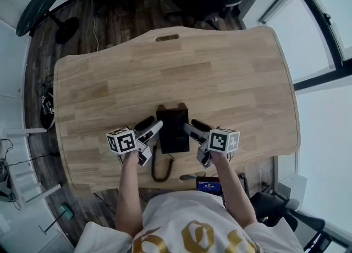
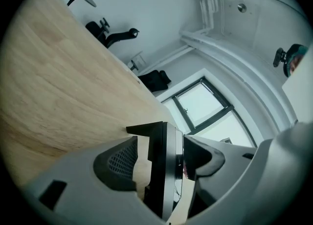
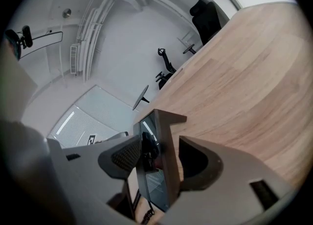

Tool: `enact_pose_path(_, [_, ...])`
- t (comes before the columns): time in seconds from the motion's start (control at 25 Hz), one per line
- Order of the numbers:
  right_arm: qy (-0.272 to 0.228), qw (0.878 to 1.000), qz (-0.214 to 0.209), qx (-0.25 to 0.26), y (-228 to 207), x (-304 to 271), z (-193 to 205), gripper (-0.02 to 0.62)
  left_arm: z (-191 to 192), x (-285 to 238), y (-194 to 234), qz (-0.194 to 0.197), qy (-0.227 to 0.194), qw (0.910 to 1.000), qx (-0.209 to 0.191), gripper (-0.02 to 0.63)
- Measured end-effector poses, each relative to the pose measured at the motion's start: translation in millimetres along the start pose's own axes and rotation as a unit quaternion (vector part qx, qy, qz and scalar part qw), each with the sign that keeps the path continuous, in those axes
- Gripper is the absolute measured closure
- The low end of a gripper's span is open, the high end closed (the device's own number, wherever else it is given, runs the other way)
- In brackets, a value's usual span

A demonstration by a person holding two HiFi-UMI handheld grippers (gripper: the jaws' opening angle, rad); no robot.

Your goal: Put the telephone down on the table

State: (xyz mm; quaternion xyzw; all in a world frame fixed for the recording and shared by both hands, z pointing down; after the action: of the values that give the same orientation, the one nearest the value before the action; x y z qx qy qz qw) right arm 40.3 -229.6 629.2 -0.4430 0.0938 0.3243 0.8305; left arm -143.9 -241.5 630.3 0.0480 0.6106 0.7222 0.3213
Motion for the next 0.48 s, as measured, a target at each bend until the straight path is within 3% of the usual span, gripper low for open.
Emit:
enact_pose_path(0.12, [-0.002, 1.0, 0.01, 0.022, 6.0, 4.8, -1.0, 0.374, -3.9, 7.3, -5.2, -0.031, -0.023, 0.9984, -0.041, 0.318])
enact_pose_path(0.28, [0.009, 0.993, 0.05, 0.109, 18.4, 9.9, 0.7, 0.377, -0.1, 15.6, -23.2, -0.048, -0.038, 0.9929, -0.101, 0.319])
enact_pose_path(0.32, [0.01, 0.99, 0.058, 0.13, 22.3, 11.3, 1.1, 0.384, 1.3, 17.8, -28.4, -0.054, -0.042, 0.9904, -0.12, 0.343])
enact_pose_path(0.4, [0.007, 0.983, 0.071, 0.166, 30.9, 15.5, 1.2, 0.465, 3.7, 23.2, -38.3, -0.066, -0.054, 0.9841, -0.156, 0.506])
enact_pose_path(0.48, [-0.003, 0.977, 0.082, 0.194, 39.5, 20.7, 0.0, 0.54, 6.8, 27.4, -47.8, -0.064, -0.059, 0.9813, -0.172, 0.551])
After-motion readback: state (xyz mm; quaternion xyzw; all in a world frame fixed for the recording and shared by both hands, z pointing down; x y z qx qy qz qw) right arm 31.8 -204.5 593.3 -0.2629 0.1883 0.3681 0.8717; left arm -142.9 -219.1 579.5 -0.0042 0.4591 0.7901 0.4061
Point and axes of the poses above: the fingertips, and each gripper's own axes: x backward along the fingers, y to its left, z out of its underside, the point moved 4 cm from there along x, backward along the fingers, and after that the axes turned 14 degrees about x, right-handed, at the moved point
